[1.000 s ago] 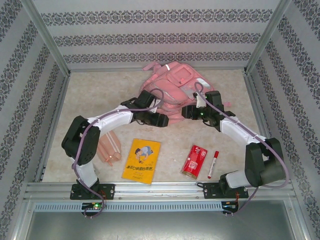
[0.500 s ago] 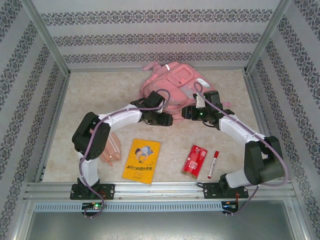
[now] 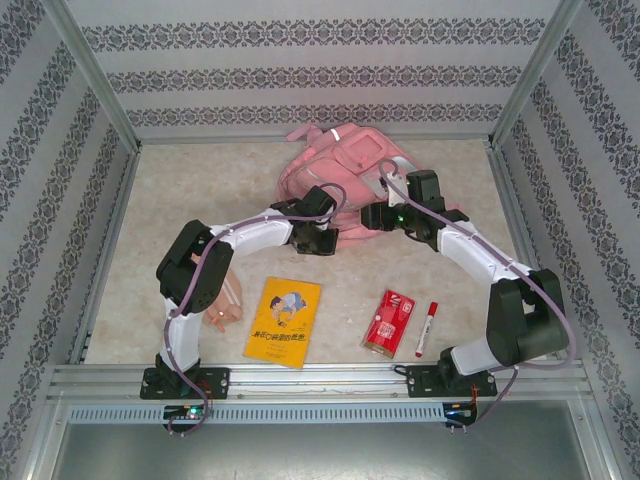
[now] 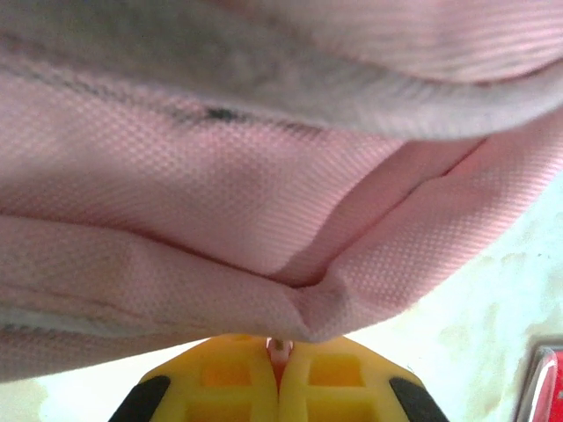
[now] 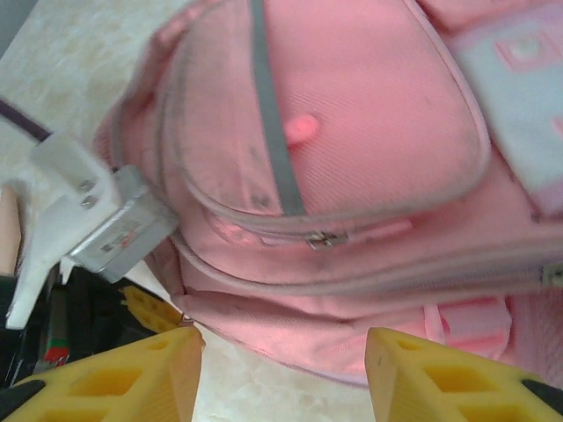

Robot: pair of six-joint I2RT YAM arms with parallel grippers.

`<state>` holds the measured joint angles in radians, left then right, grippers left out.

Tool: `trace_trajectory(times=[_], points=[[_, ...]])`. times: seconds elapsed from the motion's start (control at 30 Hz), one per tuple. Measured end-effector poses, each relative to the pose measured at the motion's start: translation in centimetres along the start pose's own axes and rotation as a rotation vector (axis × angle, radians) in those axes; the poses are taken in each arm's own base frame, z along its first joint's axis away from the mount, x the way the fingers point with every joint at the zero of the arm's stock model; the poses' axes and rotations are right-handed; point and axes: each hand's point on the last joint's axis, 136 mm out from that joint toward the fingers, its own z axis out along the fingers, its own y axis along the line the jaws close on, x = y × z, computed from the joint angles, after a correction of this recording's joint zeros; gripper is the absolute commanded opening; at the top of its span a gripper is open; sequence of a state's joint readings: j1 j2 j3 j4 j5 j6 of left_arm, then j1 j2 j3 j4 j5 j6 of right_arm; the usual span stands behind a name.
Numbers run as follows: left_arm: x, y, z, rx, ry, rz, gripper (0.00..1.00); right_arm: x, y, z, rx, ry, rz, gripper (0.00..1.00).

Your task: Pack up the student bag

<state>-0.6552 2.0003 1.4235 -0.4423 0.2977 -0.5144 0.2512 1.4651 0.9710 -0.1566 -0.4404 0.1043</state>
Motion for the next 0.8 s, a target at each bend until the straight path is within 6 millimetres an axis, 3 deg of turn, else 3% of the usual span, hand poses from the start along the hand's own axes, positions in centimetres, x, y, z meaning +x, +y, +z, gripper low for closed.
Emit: trace_trajectory(times=[0.13,0.27,0.37,0.47,0.6,0.67,0.8], points=[[-0.2,-1.2,-1.9,0.051,-0.019,0.071,0.00,0.0,2.0,-0.5,-0.105,0.017,-0.274,0.59],[-0.4,-2.2,-3.8,0.118,-0.048,0.144,0.00,2.9,3.9,-0.5,-0.208,0.090,-0.590,0.67],[0.4,-2.5,-4.1,0.160,-0.041,0.196,0.00,4.6,5.2,0.3,-0.241,0.117,-0.805,0.68],[1.0,-2.9,-4.2,0.197,-0.031,0.239,0.00,5.9,5.2,1.7,-0.234,0.152,-0.953,0.68],[1.0,-3.7,-4.9,0.242,-0.050,0.294,0.00,6.2,3.8,2.9,-0.191,0.176,-1.052,0.68],[1.0,-4.0,-5.3,0.257,-0.059,0.309,0.00,6.1,3.4,3.3,-0.180,0.176,-1.089,0.63],[1.2,-3.8,-5.5,0.277,-0.060,0.313,0.00,5.7,3.0,3.7,-0.160,0.161,-1.140,0.30]])
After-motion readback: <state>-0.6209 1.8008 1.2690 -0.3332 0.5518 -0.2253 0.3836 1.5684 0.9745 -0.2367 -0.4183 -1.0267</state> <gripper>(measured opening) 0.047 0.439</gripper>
